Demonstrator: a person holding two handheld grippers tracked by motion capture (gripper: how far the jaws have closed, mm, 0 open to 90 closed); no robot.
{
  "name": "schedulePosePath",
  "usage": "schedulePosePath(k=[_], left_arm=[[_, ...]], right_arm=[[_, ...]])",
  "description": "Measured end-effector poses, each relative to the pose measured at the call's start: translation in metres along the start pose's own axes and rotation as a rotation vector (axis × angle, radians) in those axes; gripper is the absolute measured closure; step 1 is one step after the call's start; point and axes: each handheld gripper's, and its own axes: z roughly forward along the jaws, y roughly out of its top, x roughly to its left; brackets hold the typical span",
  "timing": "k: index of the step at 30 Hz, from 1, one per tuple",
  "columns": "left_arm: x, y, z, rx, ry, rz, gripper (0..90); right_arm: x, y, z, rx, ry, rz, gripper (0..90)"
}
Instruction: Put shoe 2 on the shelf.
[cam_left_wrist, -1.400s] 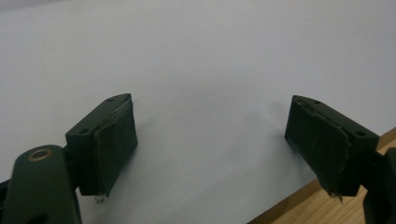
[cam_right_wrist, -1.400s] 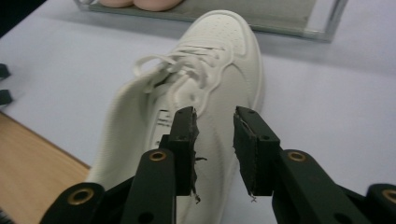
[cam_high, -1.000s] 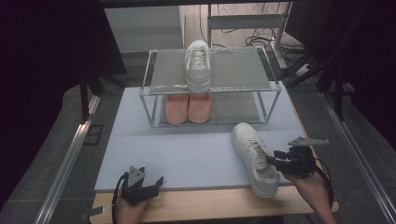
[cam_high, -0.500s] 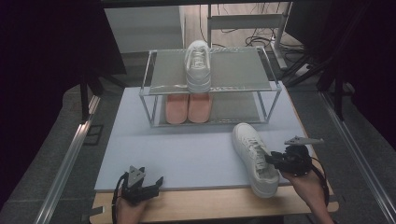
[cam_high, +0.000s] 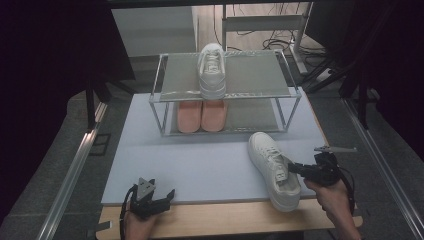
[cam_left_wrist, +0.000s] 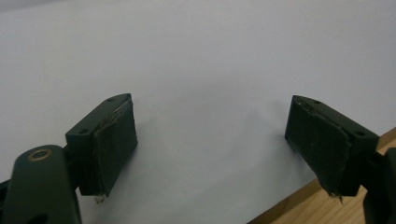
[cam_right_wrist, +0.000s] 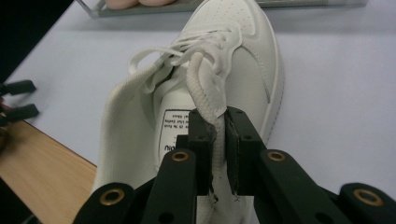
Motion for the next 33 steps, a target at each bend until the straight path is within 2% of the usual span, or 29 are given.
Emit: schedulePosePath(k=[9,22,26,33], left_arm=[[0.0,0.0,0.0,0.0,0.0,0.0,16.3],[0.0,0.0,0.0,0.0,0.0,0.0,16.3],[0.0,0.0,0.0,0.0,0.0,0.001,16.3],[0.0,0.0,0.0,0.0,0.0,0.001,16.3]], right_arm=[[-0.011,0.002,-0.005,-0.028,0.076,0.111,83.9],[-0.016,0.004,-0.01,-0.085,0.156,0.2,84.5],[-0.017,0.005,-0.014,-0.097,0.18,0.214,84.5],[-0.014,0.01,-0.02,-0.113,0.189,0.213,84.5]])
